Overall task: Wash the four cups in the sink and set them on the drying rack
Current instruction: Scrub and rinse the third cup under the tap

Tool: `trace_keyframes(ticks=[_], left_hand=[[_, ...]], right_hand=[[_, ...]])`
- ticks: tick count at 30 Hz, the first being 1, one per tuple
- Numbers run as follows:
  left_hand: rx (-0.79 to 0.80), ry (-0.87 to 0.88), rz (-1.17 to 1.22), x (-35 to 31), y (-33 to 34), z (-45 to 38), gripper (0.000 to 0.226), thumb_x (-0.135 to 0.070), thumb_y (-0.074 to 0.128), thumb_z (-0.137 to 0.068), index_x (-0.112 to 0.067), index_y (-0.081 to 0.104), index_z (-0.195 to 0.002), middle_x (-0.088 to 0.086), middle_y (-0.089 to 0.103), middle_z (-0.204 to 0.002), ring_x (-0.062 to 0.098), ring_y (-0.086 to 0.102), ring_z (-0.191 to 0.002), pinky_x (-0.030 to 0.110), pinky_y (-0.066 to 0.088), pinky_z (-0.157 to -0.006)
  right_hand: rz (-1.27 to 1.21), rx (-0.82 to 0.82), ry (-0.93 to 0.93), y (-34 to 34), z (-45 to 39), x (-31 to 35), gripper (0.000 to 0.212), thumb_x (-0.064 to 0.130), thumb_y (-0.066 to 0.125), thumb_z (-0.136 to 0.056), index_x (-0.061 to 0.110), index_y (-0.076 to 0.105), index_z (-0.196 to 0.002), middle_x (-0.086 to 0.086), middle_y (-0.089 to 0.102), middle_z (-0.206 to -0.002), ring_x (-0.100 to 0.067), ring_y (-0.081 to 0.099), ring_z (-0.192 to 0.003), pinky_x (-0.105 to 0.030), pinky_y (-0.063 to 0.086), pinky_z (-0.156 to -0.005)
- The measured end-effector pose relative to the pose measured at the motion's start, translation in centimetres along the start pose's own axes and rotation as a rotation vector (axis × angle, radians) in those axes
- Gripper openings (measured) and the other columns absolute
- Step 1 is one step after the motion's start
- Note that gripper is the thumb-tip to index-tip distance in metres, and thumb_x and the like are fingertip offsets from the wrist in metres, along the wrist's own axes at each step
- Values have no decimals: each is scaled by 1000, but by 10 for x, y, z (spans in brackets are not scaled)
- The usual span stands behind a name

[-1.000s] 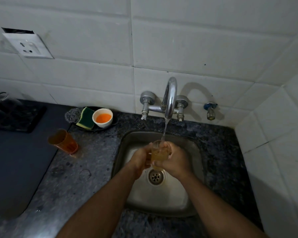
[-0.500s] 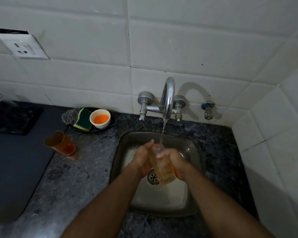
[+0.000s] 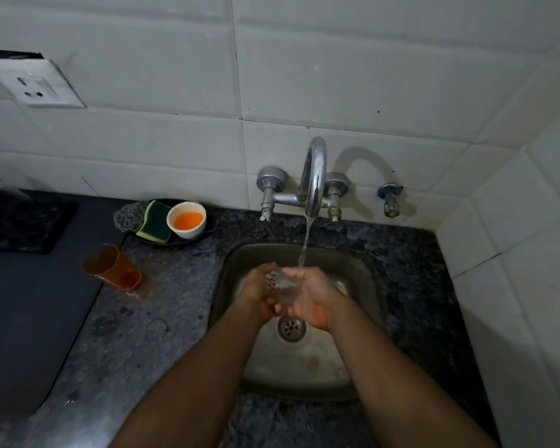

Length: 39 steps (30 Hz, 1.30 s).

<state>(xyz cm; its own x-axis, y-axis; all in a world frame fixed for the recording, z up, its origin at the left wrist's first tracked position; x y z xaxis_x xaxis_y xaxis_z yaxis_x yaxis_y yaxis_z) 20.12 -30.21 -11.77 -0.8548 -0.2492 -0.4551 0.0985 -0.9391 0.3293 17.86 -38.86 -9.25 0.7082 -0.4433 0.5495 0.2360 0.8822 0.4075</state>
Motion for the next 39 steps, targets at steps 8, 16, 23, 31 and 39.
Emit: trace_keyframes(ticks=[8,16,23,31,39], left_hand=[[-80,-122,32,9,17,0,57,-47,33,-108,-8,64,-81,11,63,-58,25,57,-35,20,44,-38],[-69,-110,36,16,21,-7,52,-38,34,-111,-4,62,-85,13,65,-53,26,62,-56,22,45,-51],[-101,-153,90,26,16,-9,59,-49,32,-109,-4,67,-93,15,66,-69,27,61,-58,29,40,-56],[-93,-122,204,21,8,-14,52,-43,36,-110,1,63,-103,21,68,-77,32,63,-76,38,52,-68],[-152,47,307,20,16,-16,64,-41,82,-70,-4,70,-121,16,78,-109,33,78,-86,43,62,-69]], right_hand=[[421,-554,-364,-28,15,16,36,48,53,-107,26,70,-130,-7,76,-114,-19,76,-87,-32,62,-60],[398,-427,-440,-30,21,11,26,36,61,-106,25,70,-128,-7,78,-103,-16,72,-62,-27,56,-48],[396,-526,-483,-29,27,14,26,42,59,-106,24,76,-115,4,77,-101,-1,70,-81,-10,51,-58],[251,-142,-356,-27,17,-2,38,19,55,-109,30,56,-145,-23,79,-92,-36,73,-64,-41,65,-60],[253,-369,-497,-28,17,11,26,32,71,-99,33,64,-124,1,75,-114,-14,75,-99,-34,64,-83]])
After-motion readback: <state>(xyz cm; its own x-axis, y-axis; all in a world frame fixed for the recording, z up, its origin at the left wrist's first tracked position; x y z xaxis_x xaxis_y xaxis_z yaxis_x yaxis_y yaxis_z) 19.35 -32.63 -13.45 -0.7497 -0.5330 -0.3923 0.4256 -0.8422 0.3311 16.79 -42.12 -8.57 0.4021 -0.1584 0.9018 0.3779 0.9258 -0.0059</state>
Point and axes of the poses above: each hand's wrist, its own z-axis away from the middle knuckle, its own y-axis out of the palm, x = y × z, the point moved 9 cm from there along -z, towards the middle knuckle
